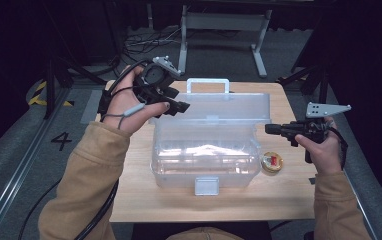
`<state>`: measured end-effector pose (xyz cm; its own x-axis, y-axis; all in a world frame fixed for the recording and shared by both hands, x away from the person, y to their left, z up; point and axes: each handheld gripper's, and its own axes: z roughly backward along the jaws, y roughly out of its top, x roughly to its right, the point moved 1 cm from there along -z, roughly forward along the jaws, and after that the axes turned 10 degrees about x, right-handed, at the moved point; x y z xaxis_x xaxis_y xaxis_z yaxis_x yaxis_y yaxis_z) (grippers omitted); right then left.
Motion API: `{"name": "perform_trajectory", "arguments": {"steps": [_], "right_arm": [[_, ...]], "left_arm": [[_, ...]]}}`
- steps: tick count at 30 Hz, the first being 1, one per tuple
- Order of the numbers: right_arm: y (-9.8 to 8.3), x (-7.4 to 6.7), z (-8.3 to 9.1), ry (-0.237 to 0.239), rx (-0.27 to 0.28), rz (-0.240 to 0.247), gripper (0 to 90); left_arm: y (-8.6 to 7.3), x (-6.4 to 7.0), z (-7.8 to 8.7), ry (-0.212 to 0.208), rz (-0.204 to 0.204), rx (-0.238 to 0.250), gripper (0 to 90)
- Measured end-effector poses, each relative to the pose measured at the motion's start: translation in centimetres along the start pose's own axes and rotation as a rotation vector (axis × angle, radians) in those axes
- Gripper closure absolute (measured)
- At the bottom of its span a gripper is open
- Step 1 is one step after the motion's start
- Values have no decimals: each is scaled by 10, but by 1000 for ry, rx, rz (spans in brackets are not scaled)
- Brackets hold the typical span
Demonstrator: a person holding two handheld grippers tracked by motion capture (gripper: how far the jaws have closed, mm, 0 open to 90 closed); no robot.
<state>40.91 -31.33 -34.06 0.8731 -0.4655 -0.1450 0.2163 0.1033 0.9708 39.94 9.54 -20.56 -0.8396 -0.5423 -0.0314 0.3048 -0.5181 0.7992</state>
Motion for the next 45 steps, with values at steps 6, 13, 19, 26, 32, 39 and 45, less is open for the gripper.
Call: {"name": "perform_trajectory", "arguments": {"steps": [6,13,19,26,32,39,45], "right_arm": [[4,3,-5,-28,49,11,900],[5,3,-8,-55,95,0,900],[5,1,-9,-67,100,6,900],[3,0,-7,-78,105,4,900],[1,-2,-5,-80,102,4,900],[0,-2,-5,-87,99,-2,900],[-1,-3,-8,-46,57,-44,837]], "left_arm": [[-13,8,1,-22,19,8,509],[-34,11,-7,-60,78,45,546],[-52,11,-16,-86,112,92,639],[-75,2,-25,-50,142,140,677],[-90,-6,-26,-10,174,161,731],[-104,-14,-25,80,205,215,825],[-107,-18,-26,89,231,242,849]]}}
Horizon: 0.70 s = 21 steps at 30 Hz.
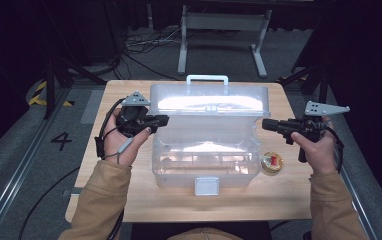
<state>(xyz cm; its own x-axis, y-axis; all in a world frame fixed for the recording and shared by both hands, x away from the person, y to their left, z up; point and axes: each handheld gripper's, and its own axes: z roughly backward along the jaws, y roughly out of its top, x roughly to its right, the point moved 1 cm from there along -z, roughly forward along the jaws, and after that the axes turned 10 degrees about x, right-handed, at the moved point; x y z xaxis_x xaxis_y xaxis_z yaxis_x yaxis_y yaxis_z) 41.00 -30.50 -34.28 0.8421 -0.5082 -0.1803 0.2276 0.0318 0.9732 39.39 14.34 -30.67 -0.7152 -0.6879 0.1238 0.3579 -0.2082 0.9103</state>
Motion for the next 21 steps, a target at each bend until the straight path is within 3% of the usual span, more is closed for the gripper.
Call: {"name": "perform_trajectory", "arguments": {"steps": [1,4,6,8,11,12,13,14,15,17,18,21], "right_arm": [[-1,-2,-2,13,-32,3,821],[-1,-8,-5,-26,-112,63,731],[-2,-13,-6,-41,-131,113,691],[-3,-15,-4,-82,-168,80,680],[-1,-15,1,-166,-147,105,665],[-1,-15,1,-166,-147,105,665],[-1,-15,3,-197,-148,105,642],[-1,-15,3,-224,-130,129,630],[-2,-16,2,-228,-117,134,567],[-4,-17,-3,-249,-119,168,531],[-6,-17,-8,-284,-122,186,510],[-8,-18,-15,-367,-90,181,491]], "left_arm": [[0,0,0,1,2,3,849],[0,-1,-1,1,13,11,845],[1,-1,-1,3,3,11,837],[1,-1,-2,0,8,13,832],[1,-2,-2,-5,7,17,827],[1,-2,-2,-10,9,20,827],[1,-3,-2,-13,9,26,826],[1,-3,-3,-17,12,28,824],[1,-4,-3,-22,12,28,821],[0,-5,-4,-33,14,29,810],[0,-6,-4,-36,12,30,804],[0,-6,-4,-55,24,41,793]]}}
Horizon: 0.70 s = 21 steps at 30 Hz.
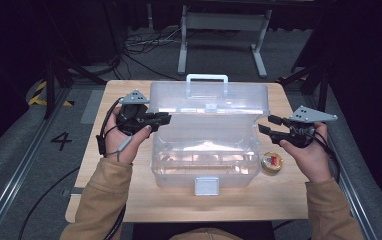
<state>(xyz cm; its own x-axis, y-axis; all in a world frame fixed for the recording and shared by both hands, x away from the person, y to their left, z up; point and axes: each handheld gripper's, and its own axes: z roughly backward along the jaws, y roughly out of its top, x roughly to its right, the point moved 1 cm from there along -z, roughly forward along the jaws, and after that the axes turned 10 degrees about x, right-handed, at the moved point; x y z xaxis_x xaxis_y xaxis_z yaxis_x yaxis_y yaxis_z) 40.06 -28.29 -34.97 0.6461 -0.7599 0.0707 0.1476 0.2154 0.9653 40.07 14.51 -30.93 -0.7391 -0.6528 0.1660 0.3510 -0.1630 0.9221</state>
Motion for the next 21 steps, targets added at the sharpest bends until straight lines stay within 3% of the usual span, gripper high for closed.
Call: {"name": "perform_trajectory", "arguments": {"steps": [6,14,21], "right_arm": [[10,2,-4,-83,97,-39,452],[24,-4,-17,-120,142,-34,403],[24,-6,-28,-198,170,-39,388]], "left_arm": [[-1,-2,2,-10,-4,9,789],[-5,-4,2,-21,0,24,772],[-12,-2,3,-19,-21,34,711]]}}
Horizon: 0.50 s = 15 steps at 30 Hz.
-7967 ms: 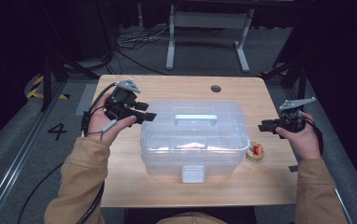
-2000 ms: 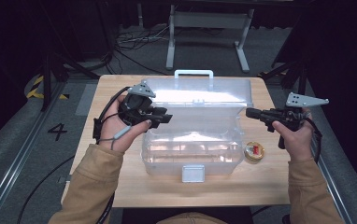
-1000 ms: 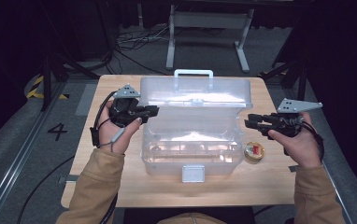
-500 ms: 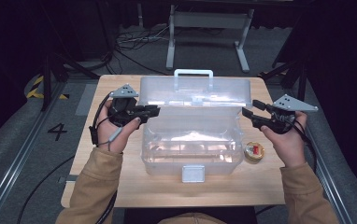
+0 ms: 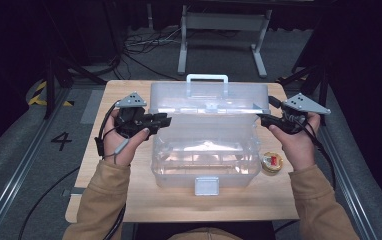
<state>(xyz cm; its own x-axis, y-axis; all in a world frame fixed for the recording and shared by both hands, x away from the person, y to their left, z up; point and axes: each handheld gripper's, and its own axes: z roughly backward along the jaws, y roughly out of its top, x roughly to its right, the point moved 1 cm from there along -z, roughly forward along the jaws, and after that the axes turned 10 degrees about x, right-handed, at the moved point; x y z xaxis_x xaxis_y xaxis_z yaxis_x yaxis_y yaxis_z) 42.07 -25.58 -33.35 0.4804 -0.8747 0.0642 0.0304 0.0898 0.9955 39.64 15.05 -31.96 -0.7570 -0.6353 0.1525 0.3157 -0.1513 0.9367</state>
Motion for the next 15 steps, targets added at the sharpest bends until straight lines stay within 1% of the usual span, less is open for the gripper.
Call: {"name": "perform_trajectory", "arguments": {"steps": [2,3,5,7,8,10,12,15], "right_arm": [[-2,-3,-3,-13,11,-1,399],[-2,-4,-5,-20,18,-2,413],[-2,-6,-7,-30,26,0,435],[-2,-7,-9,-45,40,1,485],[-2,-7,-10,-50,49,-1,518],[-4,-8,-10,-75,50,22,574],[-4,-8,-10,-93,48,24,606],[-2,-8,-10,-114,42,42,647]], "left_arm": [[-5,0,3,-4,11,10,707],[-6,0,4,-2,12,6,706],[-6,-3,9,10,8,5,693],[-6,-3,13,12,15,17,684],[-6,-3,15,13,15,13,671],[-8,-1,16,17,3,-1,647],[-10,1,18,19,-21,-27,638],[-11,2,26,21,-30,-35,622]]}}
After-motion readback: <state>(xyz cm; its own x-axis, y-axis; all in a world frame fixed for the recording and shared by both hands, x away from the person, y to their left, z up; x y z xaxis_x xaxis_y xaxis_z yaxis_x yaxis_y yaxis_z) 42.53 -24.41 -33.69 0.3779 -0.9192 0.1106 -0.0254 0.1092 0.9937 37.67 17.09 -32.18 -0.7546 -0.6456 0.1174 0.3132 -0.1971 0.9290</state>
